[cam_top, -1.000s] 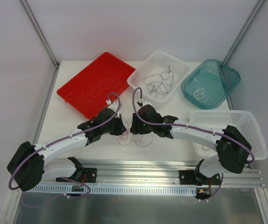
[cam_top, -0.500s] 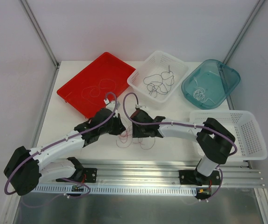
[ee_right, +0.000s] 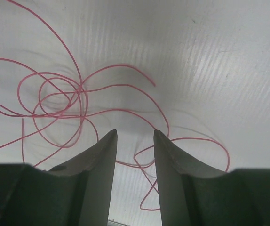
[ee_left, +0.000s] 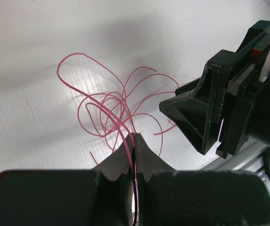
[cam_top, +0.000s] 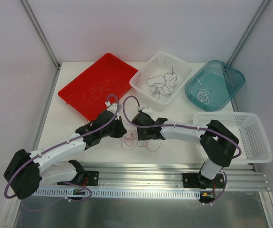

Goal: Untangle the cables

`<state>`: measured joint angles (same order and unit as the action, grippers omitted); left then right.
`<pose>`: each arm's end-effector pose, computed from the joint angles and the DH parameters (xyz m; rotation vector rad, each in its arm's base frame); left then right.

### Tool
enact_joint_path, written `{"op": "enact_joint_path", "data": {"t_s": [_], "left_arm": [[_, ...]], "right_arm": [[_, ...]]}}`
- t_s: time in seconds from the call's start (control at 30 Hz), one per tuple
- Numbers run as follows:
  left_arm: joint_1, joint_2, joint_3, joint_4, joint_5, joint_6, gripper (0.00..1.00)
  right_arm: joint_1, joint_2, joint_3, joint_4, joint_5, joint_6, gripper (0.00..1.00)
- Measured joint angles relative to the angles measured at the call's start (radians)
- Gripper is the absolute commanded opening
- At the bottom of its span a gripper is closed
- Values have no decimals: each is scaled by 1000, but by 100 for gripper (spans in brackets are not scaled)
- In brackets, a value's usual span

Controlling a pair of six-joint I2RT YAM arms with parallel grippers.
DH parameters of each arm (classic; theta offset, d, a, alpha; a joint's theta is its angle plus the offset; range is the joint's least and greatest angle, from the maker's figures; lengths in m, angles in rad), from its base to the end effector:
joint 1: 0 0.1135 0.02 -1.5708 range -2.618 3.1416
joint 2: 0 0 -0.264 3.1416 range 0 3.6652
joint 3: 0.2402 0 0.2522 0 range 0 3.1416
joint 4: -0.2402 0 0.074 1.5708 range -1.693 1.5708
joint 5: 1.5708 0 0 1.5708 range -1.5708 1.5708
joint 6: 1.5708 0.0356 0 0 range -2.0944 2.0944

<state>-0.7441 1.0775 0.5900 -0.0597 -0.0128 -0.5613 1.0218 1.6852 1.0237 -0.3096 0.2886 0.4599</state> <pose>0.1718 -0.1576 0.2273 0.1941 2.2048 -0.7438 0.1868 0.2859 0.1834 -0.5851 2.4324 0.2535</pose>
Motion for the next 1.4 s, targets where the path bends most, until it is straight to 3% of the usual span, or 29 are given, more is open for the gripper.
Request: {"op": "enact_joint_path", "data": {"t_s": [0.17,0.43,0.6,0.97,1.17,1.4], "left_arm": [[8,-11,0,-14,-15,8,0],[34,-63,23,-104,-55,60,0],[62,-138,111,-190,-108,129,2],[85,-267,426,-344,-352,360,7],[85,-306,510,-359,-497,467,11],[85,-333,467,-380,-430,439,12]], "right_arm": [[0,3,3,-20,14,-32,40],[0,43,-12,-25,25,-54,22],[-8,31,-34,-8,36,-49,6],[-165,-70,-159,59,-48,14,1],[-290,-154,-244,63,-72,24,1],[-357,-206,-281,25,-69,6,1]]}}
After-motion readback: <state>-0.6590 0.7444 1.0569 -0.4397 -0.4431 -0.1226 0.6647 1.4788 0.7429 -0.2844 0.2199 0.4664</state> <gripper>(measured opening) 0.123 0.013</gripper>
